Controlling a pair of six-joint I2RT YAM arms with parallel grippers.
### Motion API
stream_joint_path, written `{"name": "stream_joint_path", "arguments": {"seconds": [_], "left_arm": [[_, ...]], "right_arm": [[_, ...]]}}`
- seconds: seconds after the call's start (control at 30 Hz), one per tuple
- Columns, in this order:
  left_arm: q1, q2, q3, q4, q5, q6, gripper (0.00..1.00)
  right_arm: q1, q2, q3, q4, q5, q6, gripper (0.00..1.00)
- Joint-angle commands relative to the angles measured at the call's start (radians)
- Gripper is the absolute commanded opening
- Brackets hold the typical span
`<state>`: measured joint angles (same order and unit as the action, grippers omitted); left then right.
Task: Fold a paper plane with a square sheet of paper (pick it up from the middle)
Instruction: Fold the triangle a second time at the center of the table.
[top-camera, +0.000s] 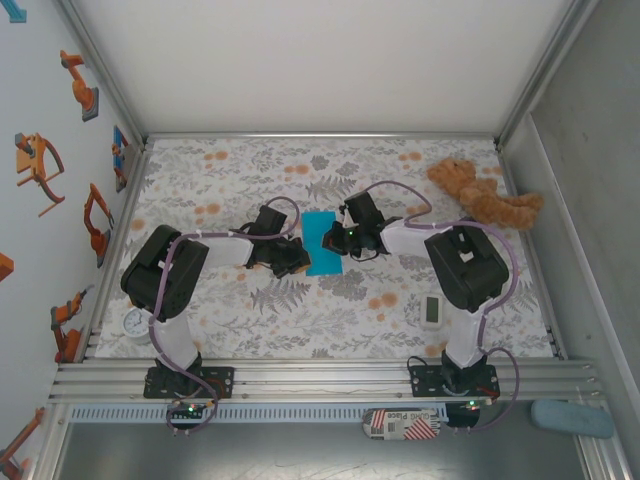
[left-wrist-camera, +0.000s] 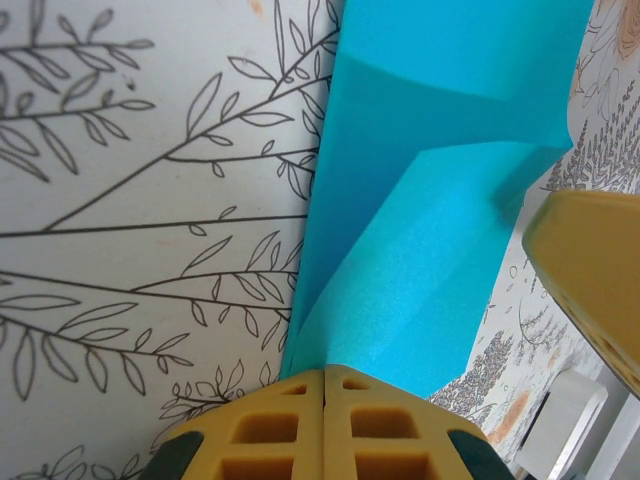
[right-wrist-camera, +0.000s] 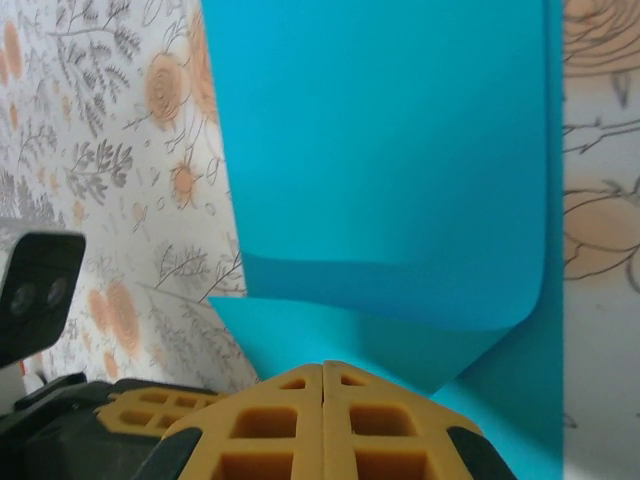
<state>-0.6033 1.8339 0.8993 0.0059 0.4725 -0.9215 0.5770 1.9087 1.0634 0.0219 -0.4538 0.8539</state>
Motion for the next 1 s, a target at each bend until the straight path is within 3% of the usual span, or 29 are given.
{"name": "stream_joint_path", "arguments": {"seconds": [0.0,0.5,0.97], "left_arm": [[-0.008,0.032,-0.034,-0.083,-0.039,-0.010,0.00],[-0.005,0.038,-0.017,-0.171,-0.064,-0.004,0.00],[-0.001,0.052,-0.005,-0.277,-0.096,0.028,0.00]], "right_arm": [[0.029,-0.024,0.007,-0.043,-0.019,-0.045,0.00],[0.039,0.096,0.083,-0.121,-0.032,-0.132,0.00],[-0.190,0.198,0.167,-0.110,-0.064,-0.176,0.00]]}}
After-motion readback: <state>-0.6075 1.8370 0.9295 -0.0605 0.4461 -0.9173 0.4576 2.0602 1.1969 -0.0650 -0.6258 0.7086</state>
